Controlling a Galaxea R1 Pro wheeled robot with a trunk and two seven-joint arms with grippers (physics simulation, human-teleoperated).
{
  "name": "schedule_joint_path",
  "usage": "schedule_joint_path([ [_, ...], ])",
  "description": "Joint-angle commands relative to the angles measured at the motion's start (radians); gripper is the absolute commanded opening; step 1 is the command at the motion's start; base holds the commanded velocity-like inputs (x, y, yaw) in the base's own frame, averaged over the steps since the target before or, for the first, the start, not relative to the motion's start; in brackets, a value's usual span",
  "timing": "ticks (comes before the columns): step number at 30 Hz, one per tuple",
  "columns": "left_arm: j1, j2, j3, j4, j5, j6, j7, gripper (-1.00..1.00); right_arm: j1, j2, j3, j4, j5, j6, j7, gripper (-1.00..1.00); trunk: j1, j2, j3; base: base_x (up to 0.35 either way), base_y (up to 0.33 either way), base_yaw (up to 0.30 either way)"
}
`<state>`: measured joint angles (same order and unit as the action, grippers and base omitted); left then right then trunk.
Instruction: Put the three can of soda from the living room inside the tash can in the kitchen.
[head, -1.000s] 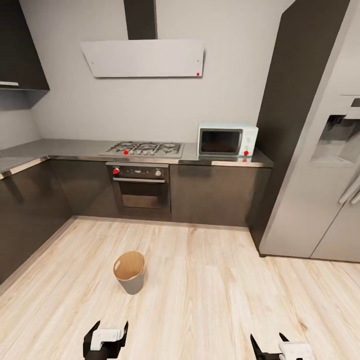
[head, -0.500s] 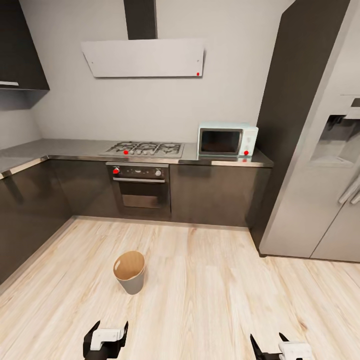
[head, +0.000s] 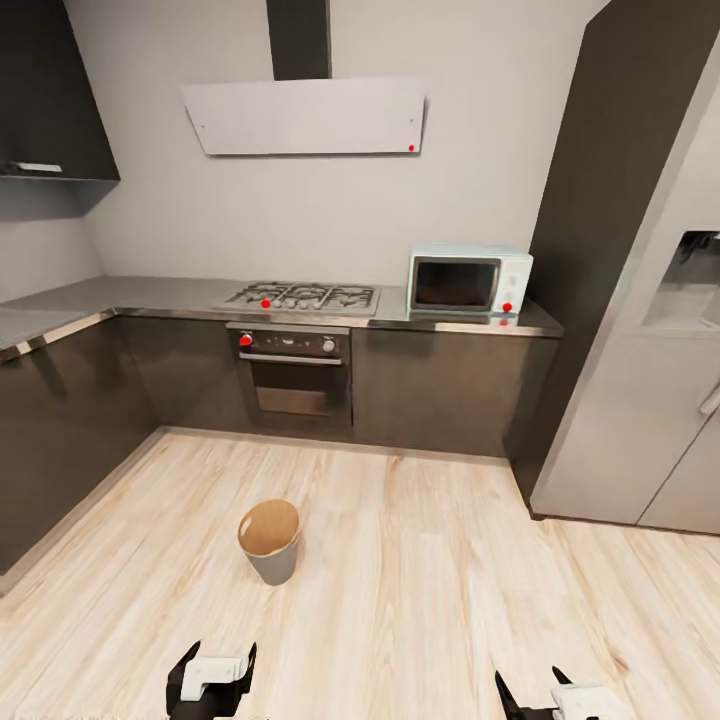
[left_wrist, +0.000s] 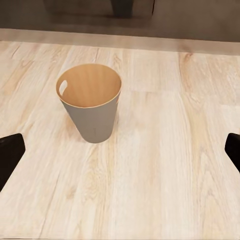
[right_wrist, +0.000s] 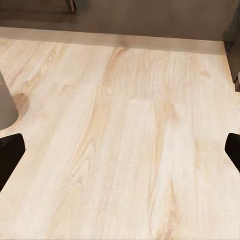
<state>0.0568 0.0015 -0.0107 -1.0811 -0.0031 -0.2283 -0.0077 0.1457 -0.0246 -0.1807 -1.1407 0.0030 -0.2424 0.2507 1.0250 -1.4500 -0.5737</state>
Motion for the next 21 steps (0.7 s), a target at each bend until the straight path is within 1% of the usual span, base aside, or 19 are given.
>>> schedule_joint_path([
  [1,0.0,0.0,0.0,0.0,0.0,0.0,0.0,1.0,0.0,0.0,0.001,0.001,0.0,0.0,0.0,1.0,0.0,0.0,0.0,0.0,0.0,0.227],
  [21,0.0,0.0,0.0,0.0,0.0,0.0,0.0,1.0,0.0,0.0,0.003,0.006,0.0,0.0,0.001,1.0,0.0,0.0,0.0,0.0,0.0,0.244],
])
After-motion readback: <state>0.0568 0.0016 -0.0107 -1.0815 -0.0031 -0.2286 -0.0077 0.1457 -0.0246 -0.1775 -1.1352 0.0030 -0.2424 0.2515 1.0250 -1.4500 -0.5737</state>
